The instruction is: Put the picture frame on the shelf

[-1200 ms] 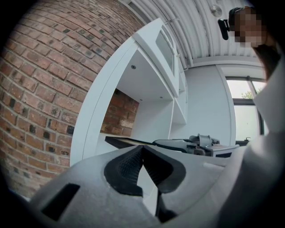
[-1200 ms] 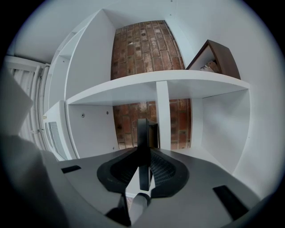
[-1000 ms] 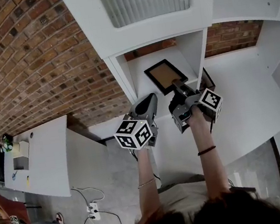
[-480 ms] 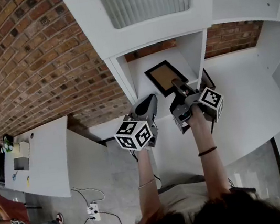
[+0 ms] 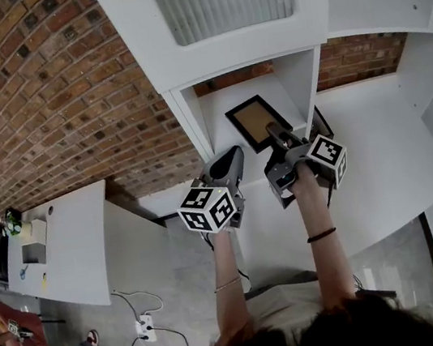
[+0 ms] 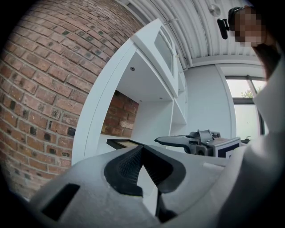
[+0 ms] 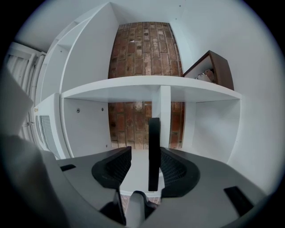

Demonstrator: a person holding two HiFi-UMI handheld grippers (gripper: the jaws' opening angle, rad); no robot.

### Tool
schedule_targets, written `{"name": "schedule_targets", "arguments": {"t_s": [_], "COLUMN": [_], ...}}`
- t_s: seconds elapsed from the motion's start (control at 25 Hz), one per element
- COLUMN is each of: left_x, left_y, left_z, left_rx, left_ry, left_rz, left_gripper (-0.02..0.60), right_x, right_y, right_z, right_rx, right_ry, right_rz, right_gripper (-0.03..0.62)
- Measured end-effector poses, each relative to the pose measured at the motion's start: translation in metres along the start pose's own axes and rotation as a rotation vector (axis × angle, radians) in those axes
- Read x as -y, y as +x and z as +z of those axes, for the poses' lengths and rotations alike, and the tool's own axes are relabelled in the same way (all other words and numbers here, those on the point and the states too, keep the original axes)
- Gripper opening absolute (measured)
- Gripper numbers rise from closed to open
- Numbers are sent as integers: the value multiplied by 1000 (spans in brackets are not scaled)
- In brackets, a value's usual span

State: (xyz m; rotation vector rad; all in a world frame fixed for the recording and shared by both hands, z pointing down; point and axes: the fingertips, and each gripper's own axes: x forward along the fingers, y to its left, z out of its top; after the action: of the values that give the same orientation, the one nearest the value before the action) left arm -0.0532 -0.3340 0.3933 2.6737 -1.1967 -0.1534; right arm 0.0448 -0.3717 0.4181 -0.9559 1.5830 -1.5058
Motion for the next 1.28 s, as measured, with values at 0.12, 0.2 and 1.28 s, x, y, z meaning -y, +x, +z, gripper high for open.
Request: {"name": "schedule_targets", "arguments": {"t_s": [0.12,0.2,1.28], "left_x": [1,2,16], "left_y": [0,0,-12], "left_z": [-1,-1,-9], "left_rx": [-2,-2,-18], "left_ry": [-3,-3,9], "left_rz": [-2,-4,9], "left_gripper": [11,11,11], "right_x": [3,3,13], "right_y": [0,0,-18], "right_z": [-1,0,-13], "right_rx": [1,-1,-23], "right_ry": [6,13,89], "right_rz": [0,5,37], "right_gripper": [169,169,192]}}
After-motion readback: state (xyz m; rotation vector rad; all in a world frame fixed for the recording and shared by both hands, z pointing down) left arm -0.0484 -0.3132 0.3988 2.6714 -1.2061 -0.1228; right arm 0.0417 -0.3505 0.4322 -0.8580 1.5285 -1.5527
